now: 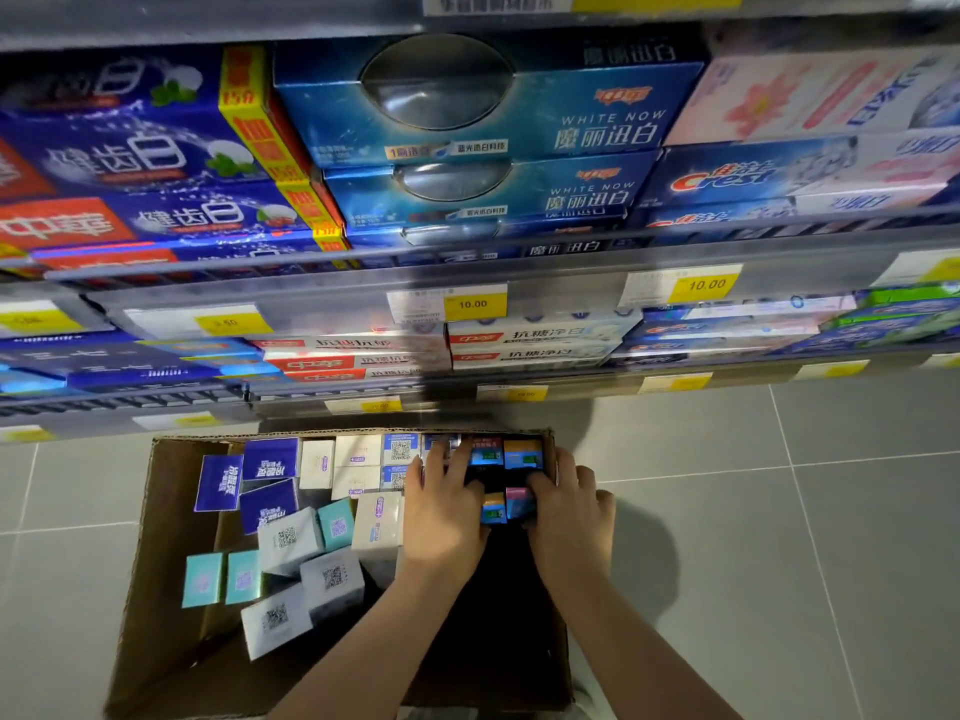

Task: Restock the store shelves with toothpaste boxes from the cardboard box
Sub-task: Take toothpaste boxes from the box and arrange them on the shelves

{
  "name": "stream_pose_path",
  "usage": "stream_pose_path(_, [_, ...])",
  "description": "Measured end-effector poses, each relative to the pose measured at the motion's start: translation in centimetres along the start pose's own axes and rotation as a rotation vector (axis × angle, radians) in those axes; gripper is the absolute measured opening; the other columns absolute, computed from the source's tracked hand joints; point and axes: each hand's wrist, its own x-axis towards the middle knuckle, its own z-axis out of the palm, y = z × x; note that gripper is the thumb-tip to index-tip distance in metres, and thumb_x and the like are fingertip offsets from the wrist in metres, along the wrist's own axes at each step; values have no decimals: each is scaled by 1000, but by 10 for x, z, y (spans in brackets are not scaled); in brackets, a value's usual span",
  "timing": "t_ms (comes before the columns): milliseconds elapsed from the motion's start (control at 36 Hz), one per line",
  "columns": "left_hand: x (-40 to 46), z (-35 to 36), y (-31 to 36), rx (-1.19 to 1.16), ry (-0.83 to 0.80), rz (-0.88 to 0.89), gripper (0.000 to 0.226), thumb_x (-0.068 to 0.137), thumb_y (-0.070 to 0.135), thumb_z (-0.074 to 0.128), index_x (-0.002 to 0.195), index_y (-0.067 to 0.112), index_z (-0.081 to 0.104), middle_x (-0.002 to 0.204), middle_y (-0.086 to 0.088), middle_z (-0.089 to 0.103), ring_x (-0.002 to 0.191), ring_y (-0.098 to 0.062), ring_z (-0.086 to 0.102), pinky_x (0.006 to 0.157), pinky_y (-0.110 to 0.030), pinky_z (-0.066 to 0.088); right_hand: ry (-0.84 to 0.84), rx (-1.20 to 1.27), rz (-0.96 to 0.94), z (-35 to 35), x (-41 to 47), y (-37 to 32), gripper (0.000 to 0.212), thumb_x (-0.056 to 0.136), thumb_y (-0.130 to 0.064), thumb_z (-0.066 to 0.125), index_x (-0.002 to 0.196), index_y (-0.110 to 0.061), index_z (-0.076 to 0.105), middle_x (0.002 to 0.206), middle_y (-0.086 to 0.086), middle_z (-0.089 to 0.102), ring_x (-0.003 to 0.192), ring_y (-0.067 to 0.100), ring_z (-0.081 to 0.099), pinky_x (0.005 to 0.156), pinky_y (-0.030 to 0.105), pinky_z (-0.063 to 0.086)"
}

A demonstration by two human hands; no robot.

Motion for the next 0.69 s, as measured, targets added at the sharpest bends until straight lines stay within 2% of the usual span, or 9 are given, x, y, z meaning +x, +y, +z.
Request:
stream_pose_path(56, [1, 0, -2, 3, -8, 3, 35, 85, 33, 57, 118, 23, 61, 153, -1, 18, 140, -30, 9, 111, -42, 11, -12, -24, 5, -3, 2, -1, 41, 69, -19, 72, 109, -26, 63, 129, 1, 48, 109, 24, 50, 81, 38, 45])
stream_pose_path(111, [-4, -3, -2, -14, 8, 24, 34, 77, 32, 67, 109, 20, 66, 148, -5, 30, 138, -32, 22, 109, -45, 20, 12, -12, -7, -5, -2, 2, 44, 50, -18, 84, 91, -25, 68, 118, 2, 57, 99, 25, 58, 71, 39, 51])
stream_pose_path(194, [-17, -17, -5, -28, 8, 107, 39, 43, 27, 88, 77, 16, 72, 123, -12, 60, 114, -36, 56, 91, -51, 46, 54, 6, -83, -32, -18, 4, 50, 37, -17, 90, 81, -25, 68, 117, 4, 60, 99, 25, 62, 67, 38, 55])
stream_pose_path(250, [-25, -23, -9, -63, 71, 155, 38, 40, 23, 87, 73, 15, 70, 120, -12, 62, 106, -36, 61, 86, -49, 52, 55, 26, -119, -43, -26, 4, 51, 33, -19, 90, 78, -25, 67, 120, 3, 61, 98, 23, 63, 64, 35, 55])
stream_pose_path(306, [-38, -49, -9, -161, 83, 164, 38, 44, 22, 86, 77, 16, 70, 121, -11, 62, 105, -35, 61, 83, -44, 55, 24, 79, -127, -72, -36, 0, 49, 41, -17, 88, 84, -24, 67, 125, 0, 58, 102, 22, 62, 67, 34, 55])
stream_pose_path(389, [-59, -97, -14, -290, 98, 169, 39, 56, 23, 81, 93, 19, 69, 122, -11, 62, 108, -30, 60, 82, -37, 55, -96, 209, -170, -127, -52, -12, 47, 75, -15, 71, 120, -20, 59, 134, 1, 52, 119, 22, 52, 95, 36, 46])
stream_pose_path(500, [-96, -221, -3, -415, 24, 173, 40, 84, 22, 63, 123, 13, 57, 126, -7, 58, 120, -24, 50, 95, -26, 41, -136, 301, -105, -232, -82, -34, 40, 81, -27, 64, 120, -25, 52, 110, 5, 66, 101, 28, 62, 84, 38, 49])
stream_pose_path(611, [-139, -325, 3, -503, -5, 191, 30, 85, 21, 62, 108, 3, 59, 98, -14, 65, 91, -28, 60, 69, -28, 35, -118, 444, -55, -330, -110, -55, 34, 83, -19, 66, 114, -13, 53, 107, 8, 65, 99, 27, 61, 79, 33, 45])
stream_pose_path(694, [-170, -382, 1, -598, 161, 234, 30, 81, 27, 64, 96, 1, 61, 73, -8, 60, 63, -16, 52, 61, -25, 35, 1, 558, -30, -390, -135, -67, 35, 82, -16, 67, 114, -12, 53, 103, 10, 65, 97, 29, 61, 79, 33, 45])
